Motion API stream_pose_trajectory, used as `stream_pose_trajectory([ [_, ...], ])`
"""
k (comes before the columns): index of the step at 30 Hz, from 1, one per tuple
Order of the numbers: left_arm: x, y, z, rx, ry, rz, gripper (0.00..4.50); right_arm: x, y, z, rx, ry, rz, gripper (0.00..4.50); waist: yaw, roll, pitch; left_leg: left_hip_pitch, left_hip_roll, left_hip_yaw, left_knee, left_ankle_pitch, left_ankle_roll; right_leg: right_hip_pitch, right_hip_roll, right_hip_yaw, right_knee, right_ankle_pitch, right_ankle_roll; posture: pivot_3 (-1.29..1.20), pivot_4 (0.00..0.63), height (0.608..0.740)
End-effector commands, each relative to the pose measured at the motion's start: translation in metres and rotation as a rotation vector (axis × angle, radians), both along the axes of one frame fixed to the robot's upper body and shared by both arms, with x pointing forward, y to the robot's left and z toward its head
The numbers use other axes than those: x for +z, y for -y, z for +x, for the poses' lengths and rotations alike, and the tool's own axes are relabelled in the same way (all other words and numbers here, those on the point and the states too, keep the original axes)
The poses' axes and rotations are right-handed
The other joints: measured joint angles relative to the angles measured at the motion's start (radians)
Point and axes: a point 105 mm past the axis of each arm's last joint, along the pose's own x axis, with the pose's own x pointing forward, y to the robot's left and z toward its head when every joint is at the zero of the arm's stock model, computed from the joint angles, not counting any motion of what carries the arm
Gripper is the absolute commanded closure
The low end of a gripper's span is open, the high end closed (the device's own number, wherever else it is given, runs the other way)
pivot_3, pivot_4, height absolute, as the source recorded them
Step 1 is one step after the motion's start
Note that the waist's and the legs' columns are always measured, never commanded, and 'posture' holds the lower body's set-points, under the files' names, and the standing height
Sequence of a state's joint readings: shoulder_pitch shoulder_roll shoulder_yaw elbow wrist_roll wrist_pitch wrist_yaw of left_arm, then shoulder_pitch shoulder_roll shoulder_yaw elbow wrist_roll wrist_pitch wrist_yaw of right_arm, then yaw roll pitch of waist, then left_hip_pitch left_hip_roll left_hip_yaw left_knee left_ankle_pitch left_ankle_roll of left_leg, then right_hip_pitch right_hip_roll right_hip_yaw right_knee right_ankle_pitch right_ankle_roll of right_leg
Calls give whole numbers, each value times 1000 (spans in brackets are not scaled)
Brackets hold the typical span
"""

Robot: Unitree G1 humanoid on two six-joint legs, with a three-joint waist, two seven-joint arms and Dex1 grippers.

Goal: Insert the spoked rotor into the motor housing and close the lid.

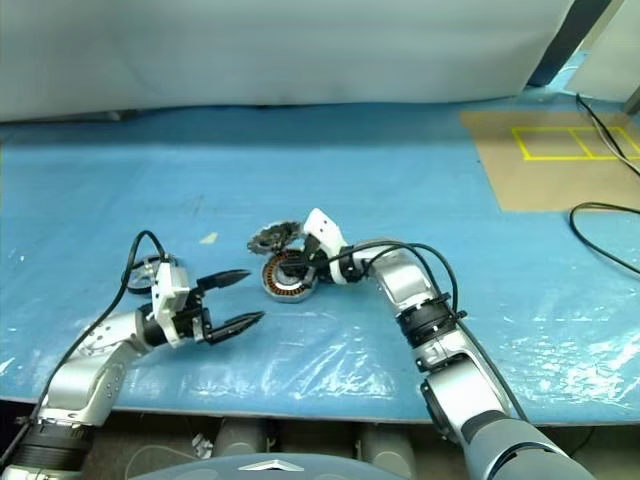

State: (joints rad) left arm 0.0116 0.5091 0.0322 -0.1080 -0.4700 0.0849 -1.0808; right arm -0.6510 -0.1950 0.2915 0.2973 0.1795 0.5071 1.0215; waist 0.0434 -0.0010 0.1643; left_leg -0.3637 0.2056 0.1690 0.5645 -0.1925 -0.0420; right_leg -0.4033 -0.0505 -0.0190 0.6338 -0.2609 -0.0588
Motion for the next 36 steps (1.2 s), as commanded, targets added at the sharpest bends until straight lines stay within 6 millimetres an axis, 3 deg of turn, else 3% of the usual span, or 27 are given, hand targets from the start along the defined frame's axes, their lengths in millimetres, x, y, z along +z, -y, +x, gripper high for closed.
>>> stream_pose_trajectory([
  [1, 0, -2, 0, 3, 7, -14, 0, 22, -9, -5, 60, 42, 52, 4487, 0, 0, 0, -1, 0, 0, 0, 1, 1, -1, 0, 0, 0, 1, 2, 0, 150, 740],
  [5, -4, -5, 0, 7, 3, -14, 0, 4, -9, -4, 44, 64, -28, 4487, 1, 0, 0, -3, 1, 0, -1, 0, 0, -2, 0, -3, 0, 2, 4, 0, 150, 740],
  [10, -9, -7, -2, 11, -3, -15, 0, -34, 0, -4, 57, 134, -246, 4487, 0, 0, 0, -2, 0, 0, -1, 0, -1, -1, 0, -3, 0, 0, 0, 0, 150, 740],
  [14, -10, -8, -3, 16, -6, -16, 0, -43, 5, -3, 82, 193, -326, 4487, 1, 0, 0, 5, 0, 0, -1, 0, -1, 5, 0, -1, 0, -1, 0, 0, 150, 740],
  [17, -8, -7, -3, 15, -4, -17, 0, -36, 2, -2, 62, 178, -270, 4487, 1, 0, 0, 11, 0, 1, -1, -1, -1, 10, -1, 0, -1, -1, 0, 0, 150, 740],
  [20, -6, -5, -3, 12, 0, -20, 0, -10, -8, -2, 37, 125, -94, 4487, 3, 0, 0, 14, 0, 1, -2, -2, 2, 13, -1, 0, -2, -1, 0, 0, 150, 740],
  [24, -5, -4, -2, 10, 2, -24, 0, 21, -8, 4, 1, 74, 65, 4487, 2, 0, 0, 9, 0, 2, -2, -2, 2, 9, -1, 0, -3, -1, 0, 0, 150, 740],
  [27, -5, -4, -2, 11, 2, -26, 0, 30, -5, 6, 2, 63, 95, 4487, 1, 0, 0, 1, 0, 2, -2, 0, 0, 2, 0, 0, -5, 0, 0, 0, 150, 740],
  [30, -7, -6, -3, 13, -2, -25, 0, 28, -3, 5, 6, 80, 68, 4487, 1, 0, 0, -3, 1, 2, -2, 1, 2, 0, 0, -3, -5, 3, 4, 0, 150, 740],
  [36, -6, -7, -2, 17, -3, -28, 0, 5, -5, -6, 58, 87, -26, 4487, 1, 0, 0, -3, 1, 1, -3, 0, 0, 0, 0, -4, -6, 3, 4, 0, 150, 740],
])
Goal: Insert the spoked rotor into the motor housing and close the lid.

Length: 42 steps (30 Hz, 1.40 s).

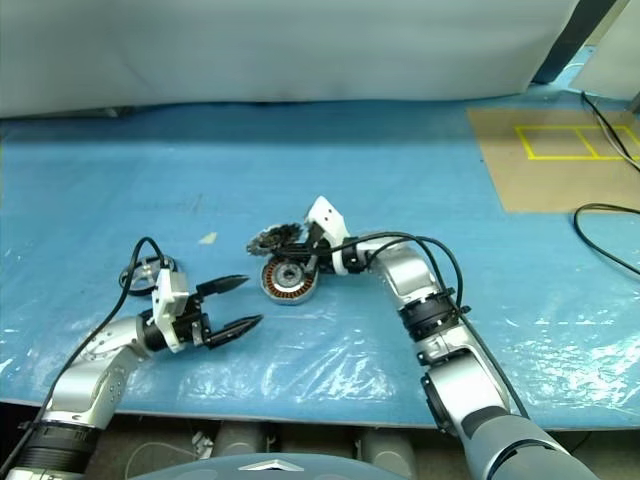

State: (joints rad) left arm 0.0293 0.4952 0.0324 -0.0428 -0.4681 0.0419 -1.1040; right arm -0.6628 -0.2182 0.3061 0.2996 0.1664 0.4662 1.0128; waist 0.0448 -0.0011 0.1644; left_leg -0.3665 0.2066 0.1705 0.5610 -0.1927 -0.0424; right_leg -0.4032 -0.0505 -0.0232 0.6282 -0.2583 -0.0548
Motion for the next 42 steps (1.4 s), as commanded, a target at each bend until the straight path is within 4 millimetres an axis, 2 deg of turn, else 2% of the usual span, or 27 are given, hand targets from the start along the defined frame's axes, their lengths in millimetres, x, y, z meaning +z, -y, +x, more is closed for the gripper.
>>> stream_pose_trajectory([
  [1, 7, -2, 1, 7, 29, -14, 0, 2, -9, -12, 70, 24, 3, 4487, 0, 0, 0, 0, 0, 0, 0, 0, 0, 0, 0, 0, 0, 0, 0, 0, 150, 740],
  [6, 8, -1, 1, 8, 24, -13, 0, 1, -11, -10, 75, 29, -17, 4487, 0, 0, 0, 0, 0, 0, 1, 0, 0, 0, 0, 1, -1, -1, -2, 0, 150, 740],
  [11, 10, 1, 3, 7, 28, -14, 0, -43, 2, -12, 84, 49, -229, 4487, -1, 0, 0, 2, 0, 0, 1, 0, 0, 2, 0, 1, -1, -2, -4, 0, 150, 740],
  [14, 10, 0, 5, 11, 31, -14, 0, -54, 10, -12, 94, 94, -303, 4487, -1, 0, 0, 7, 0, 0, 1, 0, 0, 7, 0, 1, -1, -2, -4, 0, 150, 740],
  [18, 10, -1, 4, 8, 29, -11, 0, -49, 9, -10, 77, 74, -272, 4487, 0, 0, 0, 17, 0, 0, 0, 0, 0, 17, -1, 1, -3, -3, -4, 0, 150, 740],
  [21, 11, 0, 4, 5, 31, -12, 0, -39, 6, -9, 71, 71, -214, 4487, 0, 0, 0, 18, 0, 0, 0, -1, 0, 18, -1, 2, -4, -3, -4, 0, 150, 740],
  [26, 14, 4, 2, -5, 32, -16, 0, 14, -6, 1, 16, -19, 77, 4487, 1, 0, 0, 13, 0, 0, 0, 0, 0, 14, -1, 2, -3, -3, -4, 0, 150, 740],
  [29, 16, 7, 1, -9, 30, -18, 0, 28, -8, -2, 31, -51, 141, 4487, 0, 0, 0, 6, 0, 0, 0, 0, 1, 7, -1, 2, -3, -2, -4, 0, 150, 740],
  [31, 16, 7, 1, -8, 29, -18, 0, 23, -9, -6, 57, -33, 106, 4487, 1, 0, 0, 1, 0, 0, 1, 2, 3, 2, 0, 1, -2, 0, 0, 0, 150, 740],
  [36, 16, 4, 1, -2, 27, -17, 0, -2, -9, -20, 113, -32, -5, 4487, 1, 0, 0, 0, 0, 0, 0, 1, 2, 2, 0, -1, -2, 0, 0, 0, 150, 740],
  [42, 12, 2, -1, 1, 22, -15, 0, -31, -3, -12, 84, 21, -168, 4487, -2, 0, 0, 2, 0, 0, 0, 0, 0, 3, 0, 0, -2, -2, -3, 0, 150, 740],
])
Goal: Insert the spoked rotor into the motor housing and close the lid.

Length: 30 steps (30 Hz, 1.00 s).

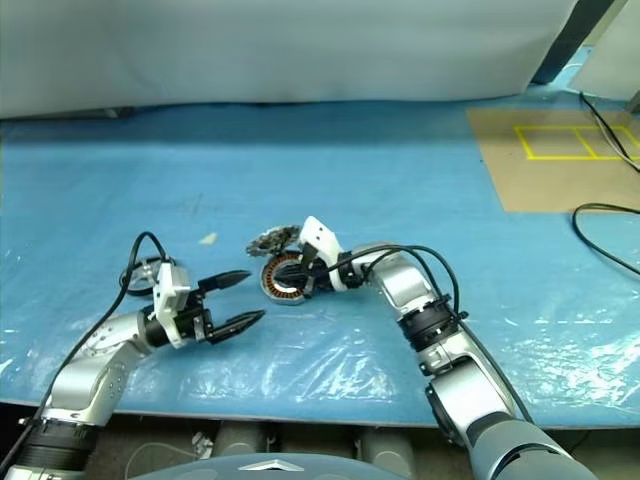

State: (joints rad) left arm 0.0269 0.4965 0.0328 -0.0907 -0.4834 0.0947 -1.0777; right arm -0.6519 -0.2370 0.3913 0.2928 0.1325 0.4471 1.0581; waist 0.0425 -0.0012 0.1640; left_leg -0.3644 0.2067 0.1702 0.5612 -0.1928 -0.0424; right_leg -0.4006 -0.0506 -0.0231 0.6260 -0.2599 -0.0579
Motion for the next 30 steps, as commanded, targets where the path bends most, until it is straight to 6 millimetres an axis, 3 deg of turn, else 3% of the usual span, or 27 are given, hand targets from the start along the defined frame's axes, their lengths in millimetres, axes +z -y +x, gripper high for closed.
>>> stream_pose_trajectory([
  [1, 6, -2, -2, -3, 30, -2, 0, -18, 3, 2, -13, 27, -87, 4487, 1, 0, 0, 1, 0, 0, 0, 0, 0, 1, 0, 0, 0, 0, -1, 0, 150, 740],
  [6, 6, -1, -2, -2, 29, -2, 0, 2, 4, -1, -10, -71, 45, 4487, 3, 0, 0, 5, 0, 0, 0, 0, 0, 5, 0, 1, 0, -1, -1, 0, 150, 740],
  [10, 5, -1, -2, -7, 28, -1, 0, 33, 3, 2, -18, -147, 193, 4487, 4, 0, 0, 3, 0, 0, 0, 0, 0, 3, 0, 1, -1, -1, -1, 0, 150, 740],
  [13, 5, -1, 0, -10, 28, -2, 0, 39, 1, -6, 20, -158, 206, 4487, 3, 0, 0, 0, 0, 0, 1, 1, 2, 1, 0, 0, 0, 0, 0, 0, 150, 740],
  [16, 6, -1, 0, -13, 29, -3, 0, 34, -1, -6, 8, -144, 184, 4487, 3, 0, 0, 0, 0, 0, 0, 1, 2, 1, 0, 0, 0, 1, 2, 0, 150, 740],
  [24, 8, 3, 0, -11, 31, -4, 0, -22, 6, -1, -36, -13, -83, 4487, 2, 0, 0, 1, 0, 0, 1, 0, 0, 1, 0, 0, 0, 0, -1, 0, 150, 740],
  [27, 8, 3, 0, -10, 29, -3, 0, -21, 8, -1, -34, -31, -78, 4487, 2, 0, 0, 3, 0, 0, 1, 0, 0, 4, 0, 0, 0, 0, 0, 0, 150, 740],
  [30, 6, 2, 0, -7, 25, -3, 0, -9, 8, -2, -21, -69, -11, 4487, 3, 0, 0, 5, 0, 0, 1, 0, 0, 6, 0, 0, 0, 0, -1, 0, 150, 740],
])
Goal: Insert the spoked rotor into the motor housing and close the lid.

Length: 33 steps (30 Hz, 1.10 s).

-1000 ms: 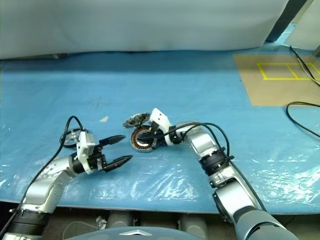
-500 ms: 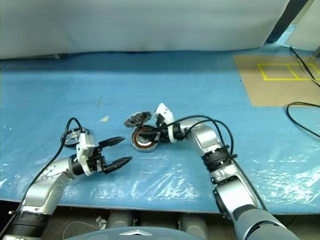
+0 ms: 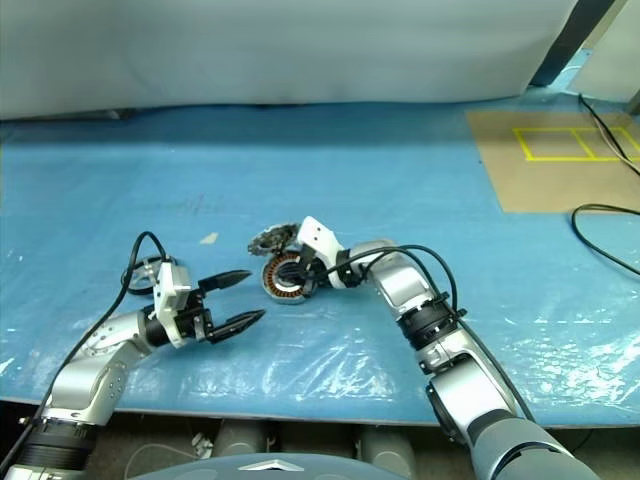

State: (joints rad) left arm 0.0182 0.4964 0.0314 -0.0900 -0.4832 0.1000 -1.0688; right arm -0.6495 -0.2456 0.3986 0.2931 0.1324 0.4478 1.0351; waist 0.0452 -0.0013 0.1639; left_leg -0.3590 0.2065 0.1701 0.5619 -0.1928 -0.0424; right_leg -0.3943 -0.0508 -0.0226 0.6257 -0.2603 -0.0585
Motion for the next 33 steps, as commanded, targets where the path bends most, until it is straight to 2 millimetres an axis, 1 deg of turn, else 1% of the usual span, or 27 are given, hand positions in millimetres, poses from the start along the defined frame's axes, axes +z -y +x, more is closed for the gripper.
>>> stream_pose_trajectory([
  [1, 4, 1, -1, -12, 22, -3, 0, 1, 4, -2, -7, -91, 46, 4487, 1, 0, 0, 0, 0, 0, 0, 0, 0, 0, 0, 0, 0, 0, 0, 0, 150, 740],
  [4, 4, -1, 0, -11, 22, -3, 0, 26, 0, 6, -39, -126, 175, 4487, 2, 0, 0, 0, 0, 0, 0, 0, 0, 0, 0, 0, 0, 0, 0, 0, 150, 740],
  [6, 3, -1, 1, -12, 22, -4, 0, 38, -2, 9, -51, -144, 234, 4487, 1, 0, 0, -2, 0, 0, 0, 0, 0, -3, 0, 0, 0, 0, 0, 0, 150, 740],
  [8, 2, -2, 1, -12, 22, -5, 0, 43, -2, 10, -56, -146, 252, 4487, 0, 0, 0, -4, 0, 0, 0, 1, 1, -4, 0, 0, 0, 0, 0, 0, 150, 740],
  [9, 1, -3, 1, -13, 21, -5, 0, 41, -2, 10, -54, -136, 240, 4487, 0, 0, 0, -4, 0, 0, 0, 1, 2, -5, 0, 0, 0, 0, 0, 0, 150, 740],
  [11, -1, -3, 1, -14, 21, -4, 0, 32, -3, 8, -53, -104, 188, 4487, 1, 0, 0, -5, 0, 0, 0, 1, 2, -4, 0, 0, 0, 0, 0, 0, 150, 740],
  [12, -2, -4, 1, -14, 21, -4, 0, 22, -2, 7, -53, -88, 142, 4487, 1, 0, 0, -5, 0, 0, 0, 1, 2, -5, 0, -1, 0, 0, 1, 0, 150, 740],
  [15, -3, -3, 1, -14, 23, -5, 0, -11, 4, 0, -22, -39, -18, 4487, 2, 0, 0, -5, 0, 0, 0, 1, 2, -5, 0, -1, 0, 2, 3, 0, 150, 740],
  [17, -3, -3, 1, -14, 24, -5, 0, -36, 13, -5, 13, 6, -152, 4487, 1, 0, 0, -5, 0, 0, 0, 0, 0, -4, 0, -1, 0, 2, 3, 0, 150, 740],
  [18, -3, -3, 1, -14, 24, -6, 0, -41, 15, -8, 22, 0, -166, 4487, 1, 0, -1, -4, 0, 0, 0, 0, 0, -4, 0, -1, 0, 2, 3, 0, 150, 740],
  [19, -3, -3, 1, -13, 25, -6, 0, -41, 15, -9, 25, -9, -162, 4487, 1, 0, -1, -1, 0, 0, 0, 0, 0, -1, 0, -1, 0, 0, 0, 0, 150, 740],
  [22, -3, -3, 2, -7, 24, -5, 0, -31, 13, -3, 7, 0, -121, 4487, 2, 0, -1, 8, 0, 0, -1, 0, 0, 7, -1, 0, -1, -1, 0, 0, 150, 740],
  [24, -3, -3, 2, -6, 25, -2, 0, -24, 12, 1, -4, 16, -101, 4487, 2, 0, -1, 10, 0, 0, -1, 0, 0, 10, -1, 0, -2, -1, 0, 0, 150, 740],
  [26, -3, -2, 1, -9, 25, -3, 0, -12, 6, 8, -37, 25, -33, 4487, 1, 0, -1, 10, 0, 0, 0, 0, 0, 9, -1, 0, -1, -1, 0, 0, 150, 740],
  [29, -1, 1, 1, -14, 26, -6, 0, 15, -2, 17, -82, -12, 114, 4487, 1, 0, -1, 9, 0, 0, -1, 0, 0, 8, -1, 0, -1, 0, 0, 0, 150, 740],
  [31, 0, 2, 0, -16, 28, -7, 0, 29, -4, 18, -83, -31, 180, 4487, 1, 0, 0, 6, 0, 0, -1, 0, 0, 5, -1, 0, -1, 0, 0, 0, 150, 740],
  [33, 2, 2, 0, -17, 30, -9, 0, 38, -6, 14, -54, -49, 217, 4487, 1, 0, -1, 1, 0, 0, 0, 0, 0, 1, -1, 0, -1, 0, 0, 0, 150, 740],
])
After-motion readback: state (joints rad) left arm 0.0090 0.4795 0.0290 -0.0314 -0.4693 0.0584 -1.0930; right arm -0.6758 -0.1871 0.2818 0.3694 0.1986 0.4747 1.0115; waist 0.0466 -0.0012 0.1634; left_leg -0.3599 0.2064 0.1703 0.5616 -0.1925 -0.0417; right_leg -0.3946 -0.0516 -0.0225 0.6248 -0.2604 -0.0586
